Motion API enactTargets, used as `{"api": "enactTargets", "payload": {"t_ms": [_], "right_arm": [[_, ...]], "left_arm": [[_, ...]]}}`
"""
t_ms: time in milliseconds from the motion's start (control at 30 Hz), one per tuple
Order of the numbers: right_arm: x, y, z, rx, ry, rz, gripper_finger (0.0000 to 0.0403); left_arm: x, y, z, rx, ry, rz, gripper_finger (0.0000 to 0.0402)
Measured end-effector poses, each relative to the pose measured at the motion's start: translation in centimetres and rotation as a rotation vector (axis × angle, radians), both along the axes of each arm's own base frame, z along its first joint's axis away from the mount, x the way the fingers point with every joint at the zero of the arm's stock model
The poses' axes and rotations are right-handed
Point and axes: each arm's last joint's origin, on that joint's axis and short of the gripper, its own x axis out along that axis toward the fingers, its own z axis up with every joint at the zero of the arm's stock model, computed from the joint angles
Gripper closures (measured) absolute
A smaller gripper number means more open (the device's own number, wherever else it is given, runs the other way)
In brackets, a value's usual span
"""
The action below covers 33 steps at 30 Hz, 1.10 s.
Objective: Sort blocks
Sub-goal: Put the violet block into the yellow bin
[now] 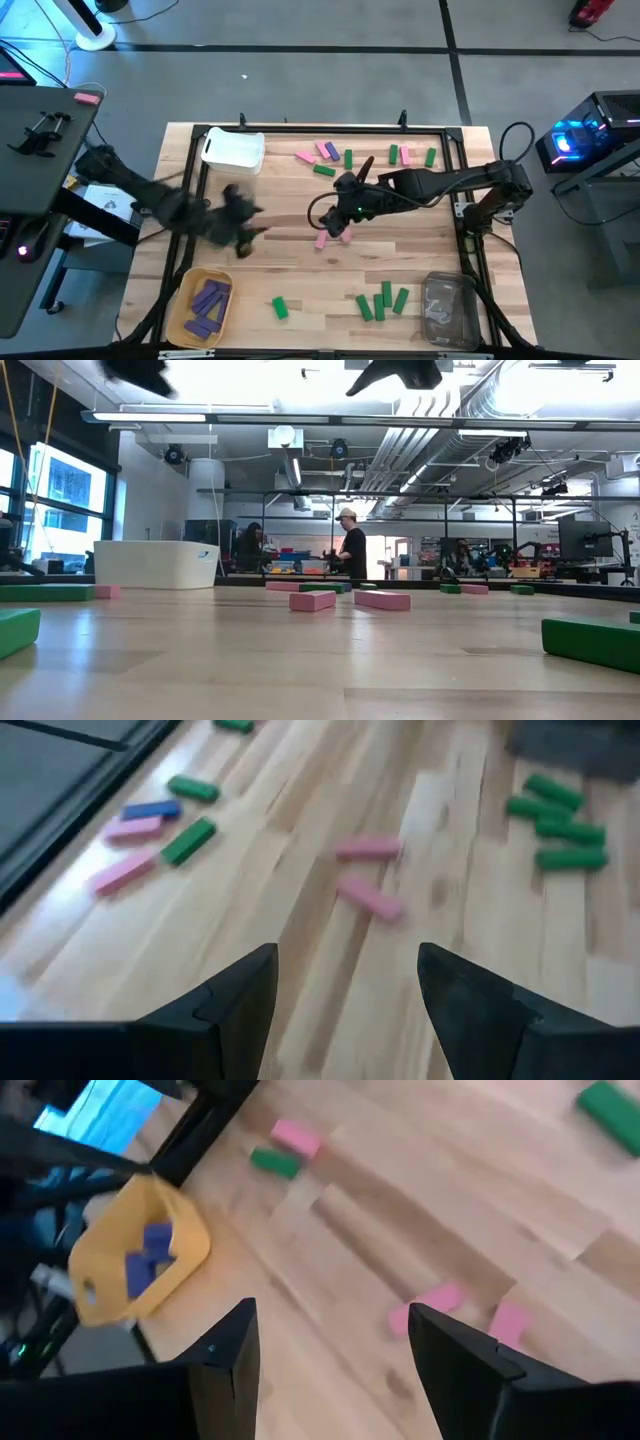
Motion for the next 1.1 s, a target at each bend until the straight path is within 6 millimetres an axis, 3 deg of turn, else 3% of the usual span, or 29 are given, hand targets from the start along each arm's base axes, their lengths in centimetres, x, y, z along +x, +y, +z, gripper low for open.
{"api": "enactTargets", "payload": {"t_ms": [100,233,367,567,733,833,967,1033,1100], "right_arm": [[0.2,-1.6,0.0,-0.010,-0.002,-0.071,0.0213],[0.3,-6.0,-0.1,-0.034,0.018,-0.146,0.0213],[-0.1,-11.1,0.0,-0.124,0.032,-0.135,0.0213],[-0.5,-20.1,-0.9,-0.173,-0.031,-0.113,0.0213],[-0.5,-26.2,-4.0,-0.158,-0.019,-0.172,0.0213],[-0.5,-28.2,-6.6,-0.148,0.064,-0.162,0.0227],[0.0,-29.0,-10.1,-0.112,0.184,-0.096,0.0312],[0.4,-29.2,-12.1,-0.059,0.216,-0.045,0.0374],[0.8,-29.3,-13.6,-0.014,0.233,-0.039,0.0388]], "left_arm": [[2.9,2.8,-0.3,-0.104,-0.092,-0.094,0.0173],[5.3,6.0,-1.2,-0.138,-0.194,-0.085,0.0173],[6.8,10.2,-2.5,-0.115,-0.159,0.020,0.0173],[7.6,15.8,-5.7,-0.237,-0.046,0.176,0.0175],[7.4,16.6,-6.4,-0.355,-0.018,0.204,0.0218],[7.5,16.7,-6.3,-0.355,-0.046,0.236,0.0270],[7.4,17.1,-6.2,-0.340,-0.056,0.252,0.0373],[7.4,17.4,-6.1,-0.333,-0.067,0.259,0.0390],[7.3,17.6,-6.2,-0.314,-0.058,0.248,0.0384]]}}
